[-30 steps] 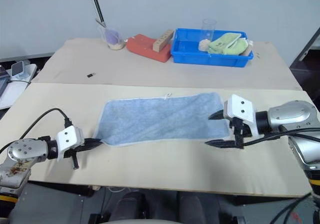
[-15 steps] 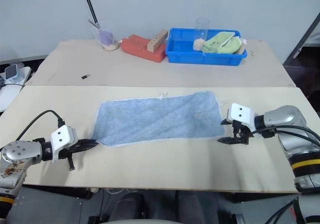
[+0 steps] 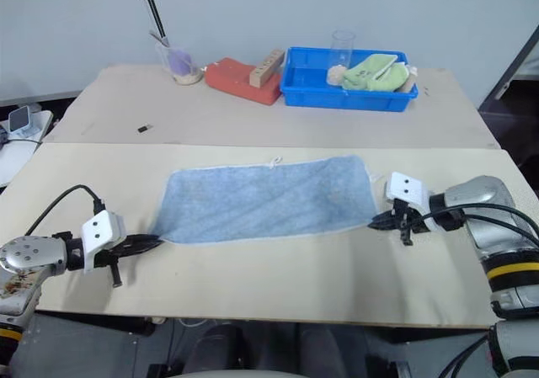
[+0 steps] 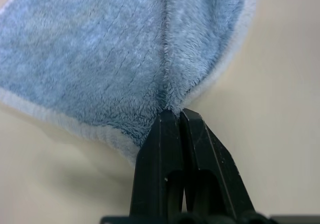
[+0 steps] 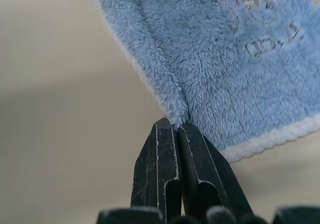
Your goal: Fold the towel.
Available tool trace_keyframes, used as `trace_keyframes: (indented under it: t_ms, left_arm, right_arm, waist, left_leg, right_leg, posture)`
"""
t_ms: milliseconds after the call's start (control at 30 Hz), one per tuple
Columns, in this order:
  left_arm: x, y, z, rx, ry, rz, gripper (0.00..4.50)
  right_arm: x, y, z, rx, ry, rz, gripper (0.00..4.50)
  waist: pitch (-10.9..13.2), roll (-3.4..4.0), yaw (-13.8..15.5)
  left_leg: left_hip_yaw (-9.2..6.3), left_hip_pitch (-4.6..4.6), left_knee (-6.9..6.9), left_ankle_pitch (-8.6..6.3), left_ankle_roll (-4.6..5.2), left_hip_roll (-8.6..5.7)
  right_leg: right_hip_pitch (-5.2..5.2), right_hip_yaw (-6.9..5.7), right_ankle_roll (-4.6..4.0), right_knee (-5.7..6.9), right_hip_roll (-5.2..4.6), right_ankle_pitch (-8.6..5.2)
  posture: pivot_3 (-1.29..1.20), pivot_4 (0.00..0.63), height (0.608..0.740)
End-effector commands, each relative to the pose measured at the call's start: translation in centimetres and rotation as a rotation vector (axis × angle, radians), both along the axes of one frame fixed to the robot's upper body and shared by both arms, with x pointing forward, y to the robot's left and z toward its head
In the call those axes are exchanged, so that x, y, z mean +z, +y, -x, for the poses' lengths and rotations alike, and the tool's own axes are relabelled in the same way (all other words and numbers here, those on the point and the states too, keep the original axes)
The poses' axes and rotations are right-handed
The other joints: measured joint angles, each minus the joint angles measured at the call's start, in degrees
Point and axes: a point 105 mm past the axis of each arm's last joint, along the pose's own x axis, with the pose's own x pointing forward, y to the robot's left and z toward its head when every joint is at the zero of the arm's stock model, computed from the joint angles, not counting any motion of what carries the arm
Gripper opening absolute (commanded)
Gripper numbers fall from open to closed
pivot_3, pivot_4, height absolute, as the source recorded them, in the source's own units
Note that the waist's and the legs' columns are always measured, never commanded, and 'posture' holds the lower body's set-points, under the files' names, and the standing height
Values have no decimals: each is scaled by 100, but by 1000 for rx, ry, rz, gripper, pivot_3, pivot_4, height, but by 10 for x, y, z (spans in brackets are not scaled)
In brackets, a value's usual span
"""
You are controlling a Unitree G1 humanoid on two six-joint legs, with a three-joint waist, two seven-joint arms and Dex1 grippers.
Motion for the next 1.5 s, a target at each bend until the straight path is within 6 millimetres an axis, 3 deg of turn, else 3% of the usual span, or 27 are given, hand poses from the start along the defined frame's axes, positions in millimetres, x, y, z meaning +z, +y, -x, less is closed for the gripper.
trace_keyframes:
  t_ms: [33, 100, 167, 300, 433, 567, 667, 733, 900, 1033, 1200, 1300, 1367, 1500]
  left_arm:
    - [22, 6, -3, -1, 37, 33, 0]
    - [34, 5, -14, 10, 23, 72, 0]
    - [52, 2, -35, 36, -36, 125, 0]
    - [89, -12, -84, 64, -160, 172, 0]
    - [149, -38, -126, 50, -298, 228, 0]
    - [194, -42, -140, 35, -402, 230, 0]
    - [207, -36, -137, 27, -419, 222, 0]
    - [202, -31, -131, 10, -395, 200, 0]
    - [156, -27, -108, -49, -251, 133, 0]
    - [87, -27, -65, -60, -74, 86, 0]
    - [48, -19, -25, -46, 79, 30, 0]
    - [31, -13, -4, -57, 168, -15, 0]
    - [27, -12, -1, -45, 181, -14, 0]
    - [34, -10, -11, -6, 180, 25, 0]
  right_arm:
    - [45, -5, 8, -55, -48, -80, 37]
    - [58, -2, 11, -84, -59, -132, 37]
    - [76, 2, 0, -137, -121, -205, 37]
    - [111, 7, -36, -227, -288, -314, 37]
    - [161, 2, -68, -289, -490, -361, 37]
    - [205, -11, -77, -311, -642, -352, 37]
    - [215, -18, -70, -284, -663, -337, 37]
    - [211, -19, -61, -242, -637, -308, 37]
    - [159, -16, -29, -119, -490, -156, 37]
    - [82, -5, 15, -15, -276, -66, 37]
    - [44, 2, 50, -10, -114, -56, 37]
    - [27, 4, 70, 0, -11, -29, 37]
    - [23, 5, 73, -5, 9, -33, 37]
    - [35, 4, 53, -97, -16, -102, 37]
  waist:
    - [5, 5, -2]
    - [8, 0, 1]
    - [16, -16, 2]
    - [27, -35, -2]
    - [31, -37, -8]
    - [42, -34, -25]
    - [41, -32, -40]
    - [41, -32, -56]
    - [40, -29, -60]
    - [32, -23, -49]
    - [49, -32, -19]
    - [52, -42, 5]
    - [52, -41, 29]
    - [57, -49, 37]
  left_leg:
    - [0, -1, -1, 0, 0, -1]
    - [-1, -1, 0, 0, 0, -1]
    - [-4, 4, 3, 0, 0, -2]
    - [1, 5, 12, 1, -1, -15]
    - [13, -16, 4, 3, 0, -30]
    - [17, -20, -12, 3, 2, -37]
    - [19, -7, -37, -1, 10, -40]
    - [17, -6, -39, -4, 16, -38]
    - [-15, -2, -39, -3, 13, -27]
    - [-36, 7, -33, -1, 10, -15]
    - [-35, 3, -13, 9, -9, -14]
    - [-35, 23, -11, 10, -11, -14]
    - [-35, 21, -12, 10, -11, -15]
    - [-30, 12, 0, 10, -11, -19]
  right_leg:
    - [-1, 1, 0, 0, -1, 0]
    - [1, 0, 0, 0, -1, -1]
    - [7, -1, -4, -1, 2, -3]
    - [14, 1, -8, 0, 12, -3]
    - [4, 26, -17, -9, 27, 33]
    - [-3, 30, -34, -22, 22, 36]
    - [4, 33, -33, -26, 17, 22]
    - [2, 33, -39, -21, 18, 12]
    - [2, 30, -44, 0, 21, 5]
    - [11, 32, -2, 10, 17, -18]
    - [5, 36, 25, 17, 11, -6]
    - [22, 31, 6, 14, 13, -18]
    - [20, 31, -6, 11, 11, -25]
    - [16, 33, -4, 11, 13, -24]
  posture:
    - [0, 150, 656]
    - [0, 150, 656]
    - [0, 150, 656]
    - [0, 150, 656]
    - [0, 150, 656]
    - [0, 150, 656]
    - [0, 150, 656]
    - [0, 150, 656]
    - [0, 150, 656]
    - [0, 150, 656]
    - [0, 150, 656]
    - [0, 150, 656]
    - [0, 150, 656]
    - [0, 150, 656]
